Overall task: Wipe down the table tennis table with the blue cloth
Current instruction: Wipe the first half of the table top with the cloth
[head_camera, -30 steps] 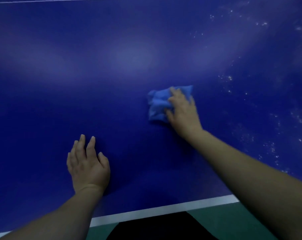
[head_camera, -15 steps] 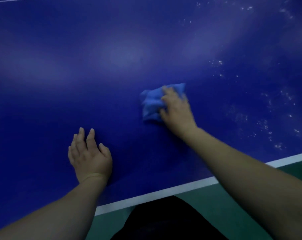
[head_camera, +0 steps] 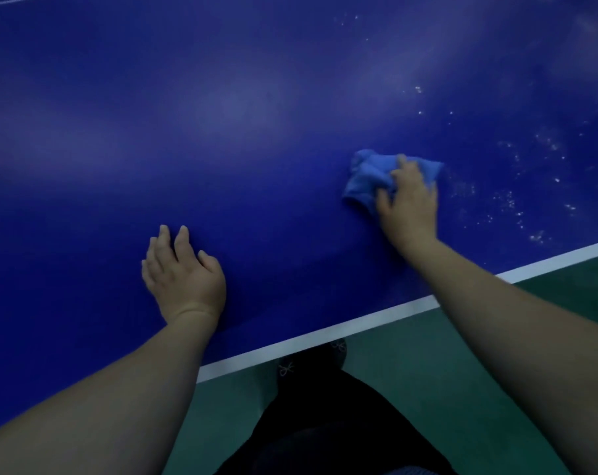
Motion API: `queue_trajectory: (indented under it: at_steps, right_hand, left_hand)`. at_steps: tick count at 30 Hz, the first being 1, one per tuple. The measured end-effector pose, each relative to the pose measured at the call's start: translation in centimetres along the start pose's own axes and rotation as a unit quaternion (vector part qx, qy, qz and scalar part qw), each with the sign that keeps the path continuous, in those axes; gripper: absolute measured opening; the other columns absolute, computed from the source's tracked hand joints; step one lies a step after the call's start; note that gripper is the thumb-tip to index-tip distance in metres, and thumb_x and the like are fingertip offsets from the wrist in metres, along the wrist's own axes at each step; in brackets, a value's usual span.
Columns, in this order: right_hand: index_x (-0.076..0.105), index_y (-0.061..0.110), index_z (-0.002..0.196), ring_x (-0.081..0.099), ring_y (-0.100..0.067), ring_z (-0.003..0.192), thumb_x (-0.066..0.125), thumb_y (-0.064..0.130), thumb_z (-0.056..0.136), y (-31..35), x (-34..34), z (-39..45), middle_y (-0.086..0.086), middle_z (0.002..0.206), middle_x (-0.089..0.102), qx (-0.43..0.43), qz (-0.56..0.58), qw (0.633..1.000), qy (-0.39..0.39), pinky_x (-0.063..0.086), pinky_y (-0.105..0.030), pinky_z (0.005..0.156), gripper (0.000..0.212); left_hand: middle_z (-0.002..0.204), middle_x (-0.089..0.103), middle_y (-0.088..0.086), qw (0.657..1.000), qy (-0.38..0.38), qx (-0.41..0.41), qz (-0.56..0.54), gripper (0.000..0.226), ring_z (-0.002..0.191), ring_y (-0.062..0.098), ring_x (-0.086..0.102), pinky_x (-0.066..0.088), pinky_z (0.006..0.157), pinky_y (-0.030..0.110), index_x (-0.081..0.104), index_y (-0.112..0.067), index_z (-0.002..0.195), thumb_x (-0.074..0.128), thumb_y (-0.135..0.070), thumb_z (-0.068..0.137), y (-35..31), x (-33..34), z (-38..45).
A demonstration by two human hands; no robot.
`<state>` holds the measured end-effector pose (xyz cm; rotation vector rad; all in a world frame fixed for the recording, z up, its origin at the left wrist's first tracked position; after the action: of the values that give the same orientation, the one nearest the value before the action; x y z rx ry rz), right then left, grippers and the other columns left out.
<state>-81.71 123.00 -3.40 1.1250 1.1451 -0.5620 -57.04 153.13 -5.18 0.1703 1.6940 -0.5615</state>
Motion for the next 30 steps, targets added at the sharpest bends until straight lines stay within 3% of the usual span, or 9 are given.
queue_trajectory:
  at_steps: [3,5,9,11,14,17,22,24,30]
  right_hand:
    - [0.053,0.009,0.12,0.021,-0.022,0.145,0.045,0.028,0.096,-5.4,-2.8,-3.0,-0.004,0.156,0.029,0.166,0.015,0.983,-0.08,0.013,-0.056,0.116,0.031]
    - [0.05,0.008,0.124,0.013,-0.023,0.147,0.042,0.027,0.097,-4.6,-1.7,-7.3,-0.006,0.158,0.024,0.193,0.01,0.977,-0.09,0.008,-0.056,0.118,0.033]
    - [0.053,0.014,0.111,0.014,-0.021,0.148,0.05,0.025,0.096,1.8,2.0,-10.6,-0.002,0.157,0.026,-0.031,0.029,0.999,0.023,0.006,-0.05,0.117,0.019]
    - [0.054,0.013,0.108,0.018,-0.022,0.147,0.053,0.024,0.094,1.0,1.2,-8.7,-0.001,0.156,0.028,-0.081,0.031,0.995,0.048,0.012,-0.052,0.115,0.017]
    - [0.053,0.013,0.116,0.028,-0.025,0.142,0.049,0.028,0.096,-6.0,-2.7,-6.2,-0.005,0.154,0.033,0.04,0.043,0.998,-0.02,0.015,-0.056,0.116,0.026]
    - [0.051,0.011,0.118,0.018,-0.024,0.146,0.044,0.029,0.098,-10.3,-4.4,-9.0,-0.004,0.156,0.028,0.181,0.03,0.978,-0.094,0.008,-0.054,0.118,0.028]
    - [0.055,0.015,0.105,0.021,-0.021,0.146,0.055,0.024,0.094,-5.2,-1.2,-11.7,0.0,0.155,0.033,-0.079,0.034,0.996,0.032,0.008,-0.048,0.117,0.014]
    - [0.055,0.014,0.103,0.023,-0.022,0.146,0.057,0.021,0.092,-8.0,-2.9,-9.1,0.0,0.154,0.035,-0.103,0.031,0.993,0.048,0.011,-0.05,0.116,0.013]
    - [0.052,0.008,0.116,0.022,-0.024,0.145,0.048,0.025,0.097,-21.6,-10.0,-3.6,-0.004,0.155,0.032,0.14,0.023,0.987,-0.071,0.009,-0.053,0.118,0.025]
  left_hand:
    - [0.158,0.021,0.011,1.0,-0.005,0.005,0.005,0.052,0.147,0.029,0.015,0.009,0.12,0.049,0.034,-0.016,0.145,0.037,-0.028,0.095,-0.1,-0.1,-0.3]
    - [0.158,0.022,0.011,1.0,-0.007,0.01,0.005,0.051,0.146,0.03,0.016,0.009,0.12,0.049,0.034,-0.015,0.145,0.037,-0.027,0.095,-0.2,-0.2,-0.3]
    - [0.159,0.02,0.011,1.0,0.002,0.013,0.011,0.052,0.147,0.03,0.014,0.008,0.121,0.05,0.033,-0.014,0.146,0.036,-0.027,0.096,-0.5,-0.3,-0.5]
    - [0.16,0.018,0.011,1.0,0.013,0.012,0.011,0.052,0.148,0.03,0.012,0.007,0.121,0.049,0.031,-0.013,0.148,0.037,-0.026,0.097,-0.5,-0.4,-0.5]
    - [0.16,0.015,0.011,1.0,0.027,0.001,-0.003,0.053,0.148,0.029,0.011,0.007,0.121,0.051,0.031,-0.012,0.148,0.04,-0.024,0.098,-0.7,-0.7,-0.4]
    - [0.16,0.015,0.011,0.999,0.011,-0.003,-0.039,0.052,0.148,0.028,0.01,0.007,0.121,0.049,0.032,-0.01,0.147,0.043,-0.02,0.097,-3.2,-0.9,-2.0]
    - [0.161,0.014,0.006,0.992,0.025,0.065,-0.108,0.05,0.149,0.025,0.009,0.012,0.121,0.046,0.032,-0.015,0.148,0.043,-0.02,0.099,-11.8,1.4,-6.9]
    - [0.161,0.013,0.004,0.989,0.04,0.082,-0.119,0.05,0.149,0.024,0.007,0.013,0.12,0.045,0.031,-0.017,0.148,0.041,-0.022,0.1,-14.8,2.8,-7.9]
    - [0.162,0.015,0.006,0.997,0.021,0.003,-0.074,0.049,0.149,0.025,0.008,0.004,0.122,0.044,0.031,-0.016,0.148,0.038,-0.025,0.1,-20.0,5.9,-8.1]
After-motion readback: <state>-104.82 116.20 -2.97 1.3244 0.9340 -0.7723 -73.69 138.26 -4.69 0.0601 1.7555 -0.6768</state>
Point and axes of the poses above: each hand's wrist, its own z-axis towards the middle knuckle, its own x-axis out of the palm, y = z × x, the point moved 8 cm from there along z, towards the middle knuckle
